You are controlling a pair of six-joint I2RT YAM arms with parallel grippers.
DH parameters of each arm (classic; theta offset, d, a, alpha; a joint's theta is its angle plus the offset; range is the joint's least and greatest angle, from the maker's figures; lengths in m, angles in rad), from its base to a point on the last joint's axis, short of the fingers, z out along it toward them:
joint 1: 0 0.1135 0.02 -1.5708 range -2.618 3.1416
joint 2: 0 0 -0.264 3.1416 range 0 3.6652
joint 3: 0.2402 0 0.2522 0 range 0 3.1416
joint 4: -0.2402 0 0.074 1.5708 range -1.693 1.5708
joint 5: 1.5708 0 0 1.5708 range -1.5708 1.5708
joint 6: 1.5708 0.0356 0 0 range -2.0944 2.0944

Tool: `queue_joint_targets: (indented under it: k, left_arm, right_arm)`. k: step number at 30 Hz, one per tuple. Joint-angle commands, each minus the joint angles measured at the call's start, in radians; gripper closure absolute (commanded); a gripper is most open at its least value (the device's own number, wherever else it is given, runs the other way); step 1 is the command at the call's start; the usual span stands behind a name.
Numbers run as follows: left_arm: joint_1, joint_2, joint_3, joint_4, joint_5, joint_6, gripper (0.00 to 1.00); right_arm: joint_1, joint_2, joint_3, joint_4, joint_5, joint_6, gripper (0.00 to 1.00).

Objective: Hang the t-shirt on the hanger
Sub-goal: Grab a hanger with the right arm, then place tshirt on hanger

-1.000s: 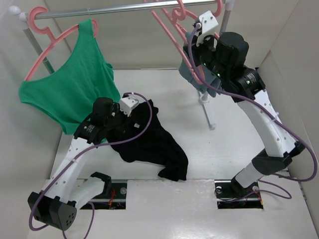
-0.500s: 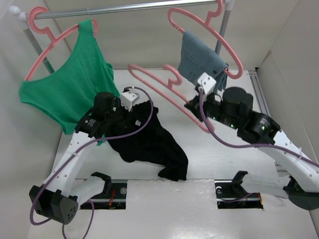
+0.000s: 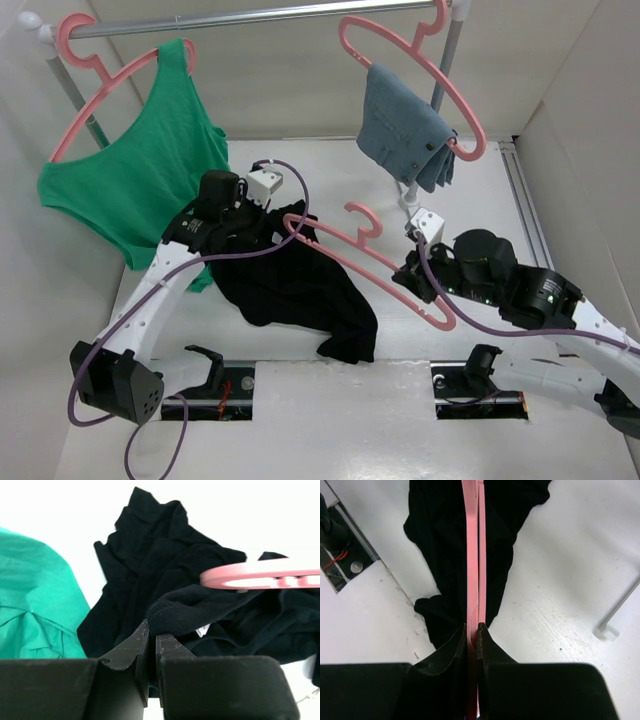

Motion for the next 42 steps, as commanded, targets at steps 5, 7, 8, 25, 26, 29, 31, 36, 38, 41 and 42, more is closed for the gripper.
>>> queue_joint_targets:
  k: [5, 7, 8, 25, 26, 29, 31, 36, 38, 41, 42]
  left_arm:
    - [0.003, 0.029, 0.079, 0.032, -0.038, 0.000, 1.00]
    - [0.003, 0.038, 0.079, 0.032, -0.038, 0.000, 1.00]
    - [0.003, 0.038, 0.088, 0.032, -0.038, 0.000, 1.00]
    - [0.003, 0.020, 0.183, -0.074, 0.170, 0.089, 1.00]
    - [0.003, 0.020, 0.198, -0.086, 0.187, 0.101, 1.00]
    - [0.003, 0.020, 0.257, -0.163, 0.290, 0.181, 1.00]
    - [0.003, 0.020, 0.268, -0.229, 0.366, 0.218, 1.00]
    - [-0.065, 0.020, 0.332, -0.303, 0.457, 0.317, 1.00]
    - [-0.104, 0.020, 0.359, -0.313, 0.503, 0.308, 1.00]
    - [-0.139, 0.032, 0.435, -0.313, 0.595, 0.253, 1.00]
    - [-0.139, 0.043, 0.451, -0.313, 0.664, 0.239, 1.00]
  right_arm:
    - [0.007, -0.045, 0.030, -0.004, -0.099, 0.013, 1.00]
    - [0.016, -0.034, 0.041, -0.004, -0.108, 0.012, 1.00]
    - [0.016, -0.034, 0.052, -0.004, -0.108, 0.012, 1.00]
    - [0.025, 0.173, 0.026, 0.229, -0.148, -0.162, 1.00]
    - [0.025, 0.202, 0.026, 0.255, -0.148, -0.173, 1.00]
    - [0.025, 0.221, 0.026, 0.309, -0.136, -0.202, 1.00]
    - [0.025, 0.221, 0.026, 0.339, -0.125, -0.216, 1.00]
    - [0.025, 0.203, -0.019, 0.491, -0.151, -0.282, 1.00]
    - [0.025, 0.212, -0.043, 0.554, -0.151, -0.302, 1.00]
    - [0.025, 0.233, -0.074, 0.606, -0.140, -0.313, 1.00]
    - [0.025, 0.233, -0.088, 0.622, -0.130, -0.313, 1.00]
